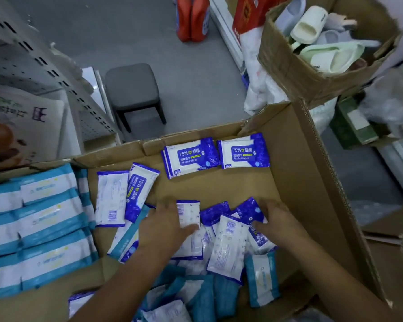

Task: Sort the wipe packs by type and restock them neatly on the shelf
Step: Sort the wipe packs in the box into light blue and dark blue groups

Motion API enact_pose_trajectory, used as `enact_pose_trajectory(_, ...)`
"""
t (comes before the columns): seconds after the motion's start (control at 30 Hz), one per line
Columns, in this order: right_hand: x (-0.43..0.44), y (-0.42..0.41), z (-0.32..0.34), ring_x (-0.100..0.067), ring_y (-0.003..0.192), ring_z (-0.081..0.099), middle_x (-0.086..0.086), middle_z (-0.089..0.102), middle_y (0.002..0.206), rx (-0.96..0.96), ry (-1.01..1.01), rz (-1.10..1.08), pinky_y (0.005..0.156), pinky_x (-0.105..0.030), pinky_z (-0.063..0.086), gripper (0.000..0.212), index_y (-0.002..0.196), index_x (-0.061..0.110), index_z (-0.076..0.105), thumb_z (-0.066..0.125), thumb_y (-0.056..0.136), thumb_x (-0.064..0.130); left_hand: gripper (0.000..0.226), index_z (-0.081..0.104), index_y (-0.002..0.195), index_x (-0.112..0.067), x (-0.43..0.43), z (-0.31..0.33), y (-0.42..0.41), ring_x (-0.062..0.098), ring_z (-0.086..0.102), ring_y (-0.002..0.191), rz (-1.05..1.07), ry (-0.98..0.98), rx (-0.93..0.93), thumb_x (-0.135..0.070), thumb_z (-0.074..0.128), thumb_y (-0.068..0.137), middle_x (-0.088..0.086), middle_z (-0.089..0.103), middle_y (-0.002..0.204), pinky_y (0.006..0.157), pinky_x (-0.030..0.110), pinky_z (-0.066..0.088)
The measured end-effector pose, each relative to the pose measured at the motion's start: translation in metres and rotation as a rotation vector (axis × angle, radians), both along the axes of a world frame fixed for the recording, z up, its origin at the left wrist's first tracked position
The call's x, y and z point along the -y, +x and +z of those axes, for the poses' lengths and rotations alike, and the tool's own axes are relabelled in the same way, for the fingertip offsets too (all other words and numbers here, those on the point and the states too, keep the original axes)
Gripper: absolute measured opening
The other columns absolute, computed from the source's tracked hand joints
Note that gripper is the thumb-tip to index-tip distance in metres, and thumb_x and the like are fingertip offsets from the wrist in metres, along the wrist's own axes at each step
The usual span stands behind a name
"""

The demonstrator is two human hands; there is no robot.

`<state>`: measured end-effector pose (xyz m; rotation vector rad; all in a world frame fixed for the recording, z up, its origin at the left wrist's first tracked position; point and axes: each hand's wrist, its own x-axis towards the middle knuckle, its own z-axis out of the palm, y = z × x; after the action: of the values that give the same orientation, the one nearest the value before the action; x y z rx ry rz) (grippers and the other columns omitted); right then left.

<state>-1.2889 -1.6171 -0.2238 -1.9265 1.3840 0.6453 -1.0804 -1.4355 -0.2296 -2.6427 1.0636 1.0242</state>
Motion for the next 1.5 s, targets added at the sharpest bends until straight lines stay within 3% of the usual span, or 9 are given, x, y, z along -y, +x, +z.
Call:
enact_pose_trajectory(0.1,-0.009,-0.003,-0.005,-0.017,0.116,0.058,0.005,0.061,0.125,0.05,0.012,-0.066,0.092,-0.038,0.053,0.077,0.137,0.026,0.047,0.084,0.069,0.021,0.104,0.012,0.153,-0.023,0.003,-0.003,-0.012,0.029,0.049,0.126,0.046,-0.053,-0.059,-0.066,0.07,0.077,0.008,0.042,0.143,0.096,0.04,0.046)
enact_pose_trajectory(0.2,-0.008,-0.005,-0.001,-0.011,0.086,0.061,0.009,0.063,0.093,0.058,0.01,-0.117,0.071,-0.024,0.048,0.046,0.112,0.015,0.063,0.085,0.072,0.015,0.103,0.023,0.151,-0.023,0.001,-0.007,-0.01,0.028,0.051,0.122,0.205,-0.196,-0.193,-0.044,0.085,0.072,0.008,0.05,0.132,0.098,0.039,0.046)
enact_pose_trajectory(0.37,0.015,-0.007,0.02,-0.015,0.072,0.07,-0.001,0.073,0.081,0.278,0.089,-0.357,0.068,-0.032,0.054,0.01,0.092,0.012,0.071,0.077,0.084,0.014,0.026,0.06,0.073,-0.017,-0.005,-0.002,0.011,0.001,0.041,0.052,0.544,-0.487,-0.556,-0.015,0.086,0.073,-0.014,0.047,0.059,0.056,0.015,0.035)
enact_pose_trajectory(0.63,0.043,0.012,0.037,-0.015,0.079,0.075,-0.005,0.077,0.094,0.525,0.296,-0.595,0.063,-0.028,0.054,0.021,0.108,0.008,0.065,0.068,0.091,0.019,0.039,0.071,0.105,-0.034,0.001,0.029,0.021,0.0,0.059,0.077,0.399,-0.79,-0.504,-0.006,0.08,0.079,-0.022,0.067,0.092,0.066,0.012,0.047)
enact_pose_trajectory(0.77,0.042,0.016,0.034,-0.018,0.086,0.075,-0.004,0.077,0.097,0.525,0.338,-0.616,0.074,-0.034,0.055,0.022,0.107,0.011,0.064,0.07,0.089,0.022,0.047,0.069,0.113,-0.031,-0.006,0.017,0.007,-0.004,0.06,0.076,0.052,-0.546,-0.658,-0.02,0.089,0.072,-0.011,0.067,0.101,0.068,0.01,0.046)
enact_pose_trajectory(0.87,0.034,0.017,0.029,-0.019,0.086,0.075,-0.006,0.077,0.1,0.513,0.392,-0.625,0.069,-0.033,0.057,0.019,0.107,0.011,0.062,0.069,0.09,0.016,0.039,0.066,0.116,-0.032,-0.013,0.0,0.008,-0.004,0.057,0.064,0.116,-0.411,-0.698,-0.022,0.081,0.082,-0.01,0.069,0.098,0.069,0.013,0.047)
enact_pose_trajectory(1.07,0.025,0.023,0.026,-0.029,0.09,0.075,-0.01,0.074,0.106,0.651,0.515,-0.765,0.061,-0.038,0.062,0.046,0.115,0.02,0.052,0.068,0.083,-0.009,0.044,0.065,0.117,-0.031,-0.019,-0.011,0.025,-0.002,0.053,0.082,-0.018,-0.375,-0.406,-0.032,0.083,0.077,-0.012,0.057,0.107,0.079,0.022,0.045)
enact_pose_trajectory(1.3,0.021,0.026,0.022,-0.028,0.085,0.075,-0.018,0.072,0.11,0.629,0.471,-0.841,0.065,-0.04,0.063,0.031,0.104,0.013,0.054,0.068,0.085,-0.007,0.041,0.061,0.084,-0.022,-0.005,-0.02,0.015,0.017,0.063,0.077,0.097,-0.334,-0.254,-0.063,0.064,0.083,-0.003,0.065,0.08,0.07,0.039,0.054)
enact_pose_trajectory(1.5,0.014,0.027,0.018,-0.034,0.092,0.073,-0.014,0.074,0.106,0.691,0.541,-0.933,0.067,-0.046,0.062,0.055,0.121,0.027,0.051,0.066,0.084,-0.01,0.059,0.046,0.127,-0.033,0.01,-0.019,0.008,0.017,0.067,0.097,0.108,-0.306,-0.331,-0.053,0.075,0.079,-0.009,0.07,0.11,0.081,0.037,0.055)
